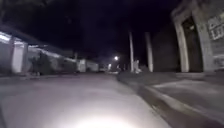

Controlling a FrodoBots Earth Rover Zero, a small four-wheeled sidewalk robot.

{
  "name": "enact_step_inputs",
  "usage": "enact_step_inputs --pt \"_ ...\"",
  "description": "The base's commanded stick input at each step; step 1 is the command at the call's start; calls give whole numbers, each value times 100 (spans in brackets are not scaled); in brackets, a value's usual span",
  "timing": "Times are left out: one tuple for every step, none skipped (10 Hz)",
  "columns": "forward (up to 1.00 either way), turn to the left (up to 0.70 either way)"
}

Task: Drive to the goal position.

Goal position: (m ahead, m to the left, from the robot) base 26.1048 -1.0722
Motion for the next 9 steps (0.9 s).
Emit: enact_step_inputs --pt "50 5" --pt "50 5" --pt "50 5" --pt "50 4" --pt "50 4" --pt "50 4" --pt "50 5" --pt "50 5" --pt "50 5"
